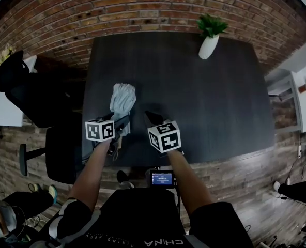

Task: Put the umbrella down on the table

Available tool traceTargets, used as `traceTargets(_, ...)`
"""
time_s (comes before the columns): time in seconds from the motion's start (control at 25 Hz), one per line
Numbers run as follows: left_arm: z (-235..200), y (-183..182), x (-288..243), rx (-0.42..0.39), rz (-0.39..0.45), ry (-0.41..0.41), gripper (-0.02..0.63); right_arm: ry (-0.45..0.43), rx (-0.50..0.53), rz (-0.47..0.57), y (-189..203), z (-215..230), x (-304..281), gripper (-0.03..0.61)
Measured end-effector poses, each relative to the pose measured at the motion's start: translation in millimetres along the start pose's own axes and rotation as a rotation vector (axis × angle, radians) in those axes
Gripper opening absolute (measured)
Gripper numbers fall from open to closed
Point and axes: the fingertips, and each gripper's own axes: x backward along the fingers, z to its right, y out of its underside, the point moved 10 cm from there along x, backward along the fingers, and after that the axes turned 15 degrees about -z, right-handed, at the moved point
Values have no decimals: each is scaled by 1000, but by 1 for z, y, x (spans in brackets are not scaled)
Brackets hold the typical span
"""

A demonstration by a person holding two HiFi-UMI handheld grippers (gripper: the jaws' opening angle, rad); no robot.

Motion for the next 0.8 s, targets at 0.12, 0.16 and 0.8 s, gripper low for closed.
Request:
traceTargets(0.12,1,-8,-11,14,-15,-16,278,-11,1,-7,-3,10,-2,6)
traceTargets(0.16,1,-10,-14,19,-18,-21,278,-14,1,-9,-4,13,-3,7)
traceTargets(0.8,3,-36,-51,34,-43,-99,278,-41,-7,-51,-10,53,-22,7)
